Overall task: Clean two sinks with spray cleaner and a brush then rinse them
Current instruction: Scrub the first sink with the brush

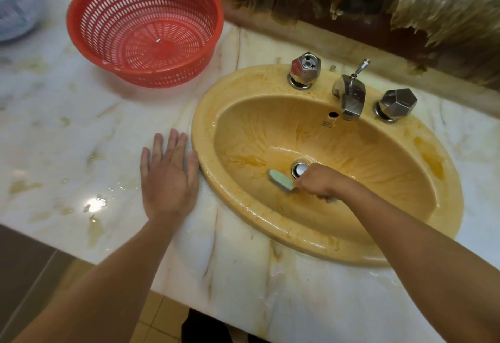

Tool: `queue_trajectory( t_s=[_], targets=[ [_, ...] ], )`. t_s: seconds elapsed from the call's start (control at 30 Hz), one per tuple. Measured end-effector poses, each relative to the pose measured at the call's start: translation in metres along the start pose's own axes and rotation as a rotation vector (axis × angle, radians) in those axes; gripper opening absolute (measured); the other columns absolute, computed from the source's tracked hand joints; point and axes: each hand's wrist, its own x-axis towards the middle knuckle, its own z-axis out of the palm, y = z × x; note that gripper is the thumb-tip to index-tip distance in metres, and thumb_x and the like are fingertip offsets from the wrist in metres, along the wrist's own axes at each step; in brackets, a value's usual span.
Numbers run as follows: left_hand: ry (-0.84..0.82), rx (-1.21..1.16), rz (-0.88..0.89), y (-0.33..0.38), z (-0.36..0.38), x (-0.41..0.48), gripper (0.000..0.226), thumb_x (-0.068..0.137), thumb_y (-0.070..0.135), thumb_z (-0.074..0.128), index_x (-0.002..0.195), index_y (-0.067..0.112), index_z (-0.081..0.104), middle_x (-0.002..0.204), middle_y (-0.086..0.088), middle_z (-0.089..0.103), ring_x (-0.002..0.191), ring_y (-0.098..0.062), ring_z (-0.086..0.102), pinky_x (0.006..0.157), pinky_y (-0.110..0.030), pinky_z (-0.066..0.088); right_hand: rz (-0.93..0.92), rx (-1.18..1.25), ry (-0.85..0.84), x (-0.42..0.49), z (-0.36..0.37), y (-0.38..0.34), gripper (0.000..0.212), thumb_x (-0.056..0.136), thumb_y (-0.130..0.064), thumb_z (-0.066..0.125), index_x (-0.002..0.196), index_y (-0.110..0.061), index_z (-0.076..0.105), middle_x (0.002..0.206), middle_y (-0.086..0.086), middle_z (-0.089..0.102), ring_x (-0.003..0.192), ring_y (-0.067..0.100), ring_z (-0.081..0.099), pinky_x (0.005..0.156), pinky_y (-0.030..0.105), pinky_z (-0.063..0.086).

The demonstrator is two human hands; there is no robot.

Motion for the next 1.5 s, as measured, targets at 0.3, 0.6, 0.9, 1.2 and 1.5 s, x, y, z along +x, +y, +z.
queue_trajectory(
  t_s=[0.3, 0.6, 0.9, 1.2, 1.5],
  targets=[
    [-0.009, 0.007, 0.002, 0.000, -0.001, 0.001, 0.063, 0.106, 0.050, 0.012, 0.158, 0.022, 0.033, 0.165, 0.004, 0.027, 0.156, -0.017, 0.009, 0.127, -0.042, 0.004, -0.060, 0.091, 0.074, 0.009, 0.007, -0.013, 0.029, 0.097, -0.029, 0.053, 0.084, -0.006, 0.064, 0.076, 0.010, 0.057, 0.052, 0.020, 0.050, 0.046, 0.025, 0.039],
    [0.066, -0.083, 0.033, -0.004, -0.005, 0.027, 0.052, 0.098, 0.030, 0.026, 0.136, 0.021, 0.060, 0.150, 0.003, 0.052, 0.145, -0.018, 0.036, 0.117, -0.043, 0.022, -0.053, 0.322, -0.214, 0.009, 0.013, -0.014, 0.023, 0.098, -0.027, 0.058, 0.097, -0.009, 0.070, 0.061, 0.003, 0.047, 0.048, 0.018, 0.044, 0.048, 0.027, 0.039],
    [0.004, -0.009, 0.141, -0.007, 0.004, 0.031, 0.056, 0.104, 0.028, 0.021, 0.155, 0.014, 0.039, 0.163, -0.005, 0.034, 0.154, -0.027, 0.019, 0.127, -0.045, 0.009, -0.047, 0.293, -0.209, 0.015, 0.010, -0.026, 0.023, 0.096, -0.023, 0.061, 0.102, -0.005, 0.073, 0.057, 0.001, 0.049, 0.047, 0.016, 0.043, 0.051, 0.027, 0.038],
    [0.025, -0.112, 0.089, -0.004, 0.004, 0.030, 0.053, 0.109, 0.034, 0.019, 0.152, 0.015, 0.044, 0.161, -0.001, 0.038, 0.155, -0.019, 0.019, 0.127, -0.041, 0.008, -0.126, 0.242, 0.028, 0.034, 0.004, -0.033, 0.019, 0.091, -0.012, 0.061, 0.078, -0.013, 0.074, 0.062, 0.002, 0.053, 0.053, 0.018, 0.044, 0.051, 0.025, 0.035],
    [0.009, -0.158, 0.060, -0.001, 0.000, 0.030, 0.059, 0.107, 0.044, 0.017, 0.152, 0.018, 0.044, 0.162, 0.003, 0.036, 0.155, -0.012, 0.015, 0.127, -0.037, 0.004, -0.266, 0.284, 0.240, 0.051, -0.001, -0.041, 0.015, 0.093, -0.020, 0.063, 0.090, -0.021, 0.077, 0.071, -0.002, 0.065, 0.066, 0.017, 0.055, 0.063, 0.028, 0.042]
  ],
)
